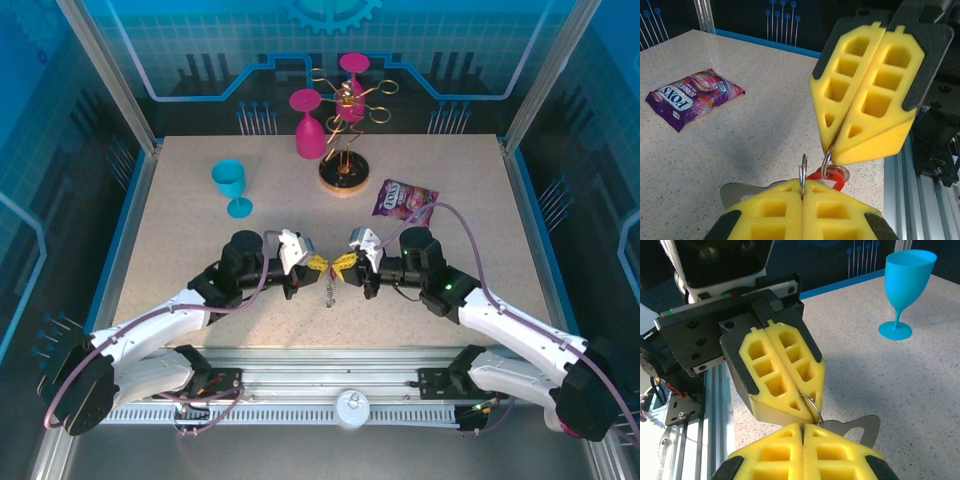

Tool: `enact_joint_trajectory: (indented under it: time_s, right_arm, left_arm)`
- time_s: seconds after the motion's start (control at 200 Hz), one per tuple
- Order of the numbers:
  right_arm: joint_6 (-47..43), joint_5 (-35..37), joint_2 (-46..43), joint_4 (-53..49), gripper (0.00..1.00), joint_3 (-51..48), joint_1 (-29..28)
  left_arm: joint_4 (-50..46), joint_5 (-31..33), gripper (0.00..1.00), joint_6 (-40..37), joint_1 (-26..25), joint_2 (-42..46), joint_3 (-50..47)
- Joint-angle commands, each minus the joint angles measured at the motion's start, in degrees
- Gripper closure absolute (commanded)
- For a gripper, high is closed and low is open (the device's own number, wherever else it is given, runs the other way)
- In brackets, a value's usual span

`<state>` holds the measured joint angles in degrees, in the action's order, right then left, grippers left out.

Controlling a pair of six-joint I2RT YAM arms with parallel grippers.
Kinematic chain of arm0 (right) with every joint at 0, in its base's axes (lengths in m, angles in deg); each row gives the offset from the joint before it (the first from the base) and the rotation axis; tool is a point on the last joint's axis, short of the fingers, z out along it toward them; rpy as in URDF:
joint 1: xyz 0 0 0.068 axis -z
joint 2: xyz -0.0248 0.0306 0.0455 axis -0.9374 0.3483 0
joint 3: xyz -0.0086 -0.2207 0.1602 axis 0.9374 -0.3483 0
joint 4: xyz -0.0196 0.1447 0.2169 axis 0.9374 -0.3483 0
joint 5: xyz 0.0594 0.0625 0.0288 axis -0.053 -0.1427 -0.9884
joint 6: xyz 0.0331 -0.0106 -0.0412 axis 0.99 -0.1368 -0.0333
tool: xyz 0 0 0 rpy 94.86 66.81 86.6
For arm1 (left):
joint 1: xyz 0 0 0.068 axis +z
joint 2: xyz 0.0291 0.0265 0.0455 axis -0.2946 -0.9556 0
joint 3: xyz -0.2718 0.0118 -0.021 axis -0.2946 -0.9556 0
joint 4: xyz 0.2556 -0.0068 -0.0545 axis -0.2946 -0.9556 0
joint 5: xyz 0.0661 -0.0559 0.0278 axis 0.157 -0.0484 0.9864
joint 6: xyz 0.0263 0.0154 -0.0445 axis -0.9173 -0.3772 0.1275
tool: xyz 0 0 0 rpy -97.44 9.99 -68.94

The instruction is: Put the keys on the keyring

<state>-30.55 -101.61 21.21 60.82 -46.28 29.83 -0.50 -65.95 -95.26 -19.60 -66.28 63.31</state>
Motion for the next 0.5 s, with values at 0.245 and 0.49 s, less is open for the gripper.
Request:
enact_joint_trajectory:
  time_s: [0.245,0.49]
  right_arm:
    - [3.09,5.00,1.24,4.46,1.00,0.30,-0.86]
    - [7.74,12.66,2.99,2.88,1.00,1.51,-1.02]
  left_arm:
    - [2.01,-1.06,1.00,-1.00,-0.44,0.92,-0.34]
    - [1.47,-1.62,1.00,-2.64,-0.39,1.20,-0.08]
